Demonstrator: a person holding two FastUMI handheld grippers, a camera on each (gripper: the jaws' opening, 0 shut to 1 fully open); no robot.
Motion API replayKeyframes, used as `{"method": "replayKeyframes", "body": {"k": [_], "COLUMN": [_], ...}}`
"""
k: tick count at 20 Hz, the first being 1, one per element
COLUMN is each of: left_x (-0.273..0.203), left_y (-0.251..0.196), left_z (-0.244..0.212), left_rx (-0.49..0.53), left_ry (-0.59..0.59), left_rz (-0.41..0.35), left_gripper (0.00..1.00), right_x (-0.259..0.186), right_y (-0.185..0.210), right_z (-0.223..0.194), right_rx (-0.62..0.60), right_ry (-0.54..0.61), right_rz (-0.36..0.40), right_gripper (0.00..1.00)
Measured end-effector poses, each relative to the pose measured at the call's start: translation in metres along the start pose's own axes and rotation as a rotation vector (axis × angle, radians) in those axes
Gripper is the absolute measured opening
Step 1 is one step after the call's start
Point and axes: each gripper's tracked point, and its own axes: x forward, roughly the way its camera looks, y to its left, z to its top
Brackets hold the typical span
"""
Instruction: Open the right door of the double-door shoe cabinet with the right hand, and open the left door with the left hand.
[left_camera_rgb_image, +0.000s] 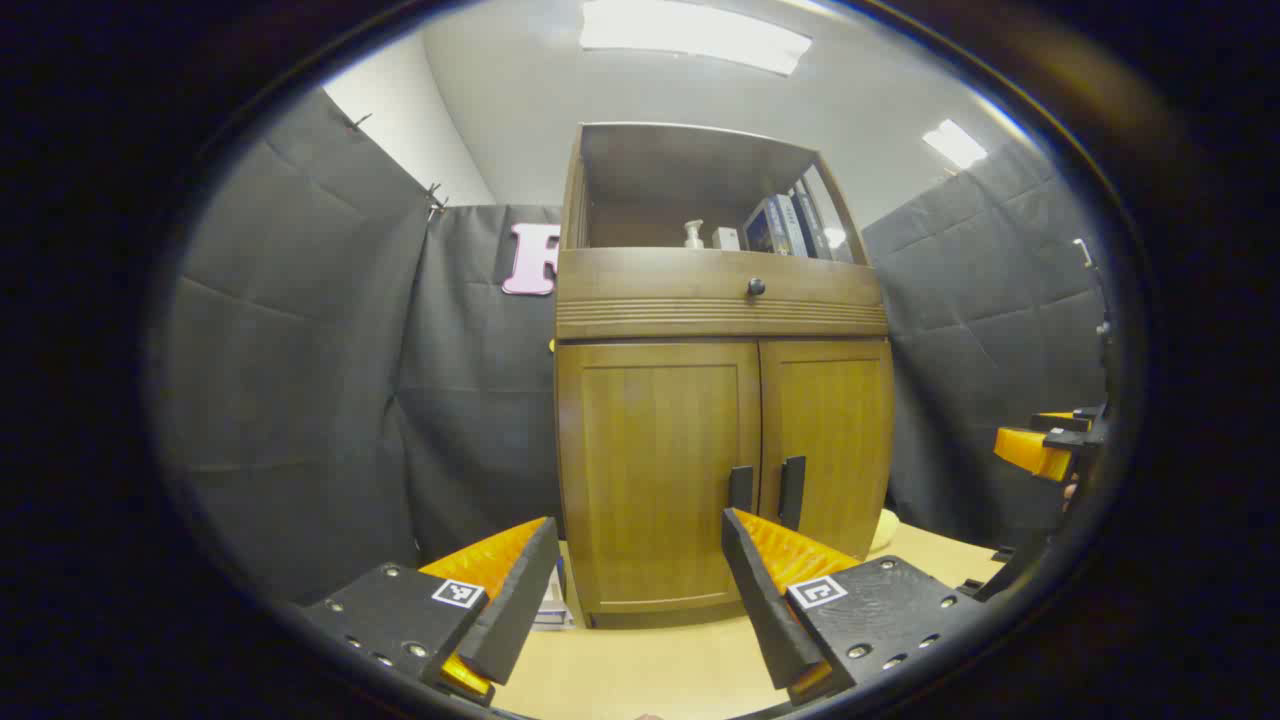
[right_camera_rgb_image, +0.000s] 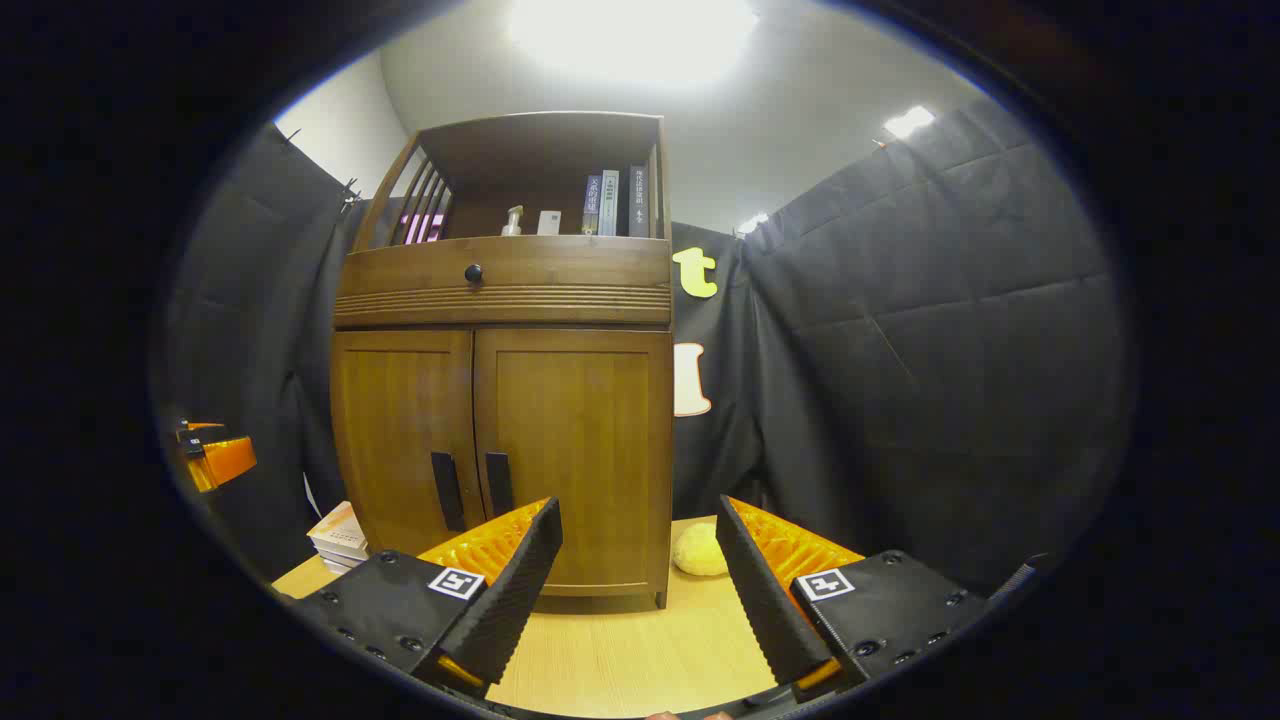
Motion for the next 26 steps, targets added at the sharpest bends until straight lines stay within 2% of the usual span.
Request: {"method": "replayKeyframes", "body": {"k": [6,15,22,26], "left_x": [-0.007,-0.022,-0.031,-0.031], "left_y": [0.001,0.012,0.026,0.029], "left_z": [-0.009,-0.019,-0.038,-0.052], "left_rx": [-0.030,-0.009,-0.001,-0.032], "left_ry": [0.022,0.031,0.067,0.095], "left_rz": [-0.008,0.012,0.050,0.044], "left_gripper": [0.92,0.92,0.92,0.92], "right_x": [0.002,0.011,0.036,0.056], "right_y": [0.008,0.044,0.074,0.089], "right_z": [0.002,0.007,0.017,0.020], "right_rx": [0.002,-0.007,-0.005,-0.013], "right_ry": [0.002,0.025,0.025,0.024], "right_rz": [0.005,0.072,0.129,0.148], "right_gripper": [0.98,0.97,0.98,0.98]}}
